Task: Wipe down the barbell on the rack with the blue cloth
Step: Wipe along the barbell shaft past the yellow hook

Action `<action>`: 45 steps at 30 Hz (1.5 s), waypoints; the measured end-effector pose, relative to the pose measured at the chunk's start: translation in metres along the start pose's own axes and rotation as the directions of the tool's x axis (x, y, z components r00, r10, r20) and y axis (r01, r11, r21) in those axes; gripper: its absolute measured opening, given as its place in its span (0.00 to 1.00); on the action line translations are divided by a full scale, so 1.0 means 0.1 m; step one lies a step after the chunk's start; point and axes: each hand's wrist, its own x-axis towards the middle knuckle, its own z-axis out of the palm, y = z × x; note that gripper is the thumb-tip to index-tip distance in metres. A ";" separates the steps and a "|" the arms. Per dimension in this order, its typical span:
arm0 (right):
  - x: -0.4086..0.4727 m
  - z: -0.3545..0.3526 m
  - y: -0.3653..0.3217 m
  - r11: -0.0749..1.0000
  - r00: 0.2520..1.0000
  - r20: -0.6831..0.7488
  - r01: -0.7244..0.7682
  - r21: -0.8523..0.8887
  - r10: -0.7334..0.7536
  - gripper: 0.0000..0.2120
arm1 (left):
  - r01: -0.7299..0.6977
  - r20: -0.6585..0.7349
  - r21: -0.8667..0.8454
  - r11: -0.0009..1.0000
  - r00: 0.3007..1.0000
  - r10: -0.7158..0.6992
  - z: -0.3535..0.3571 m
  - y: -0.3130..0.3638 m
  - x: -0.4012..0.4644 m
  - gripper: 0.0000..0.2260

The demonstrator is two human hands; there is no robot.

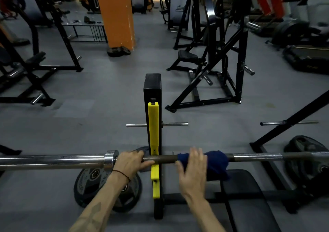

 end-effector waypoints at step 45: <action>0.19 -0.25 0.56 0.907 0.929 0.095 0.371 -0.200 -0.359 0.33 | 0.181 -0.150 -0.184 0.966 0.966 -0.210 0.22 0.29 -0.52 0.26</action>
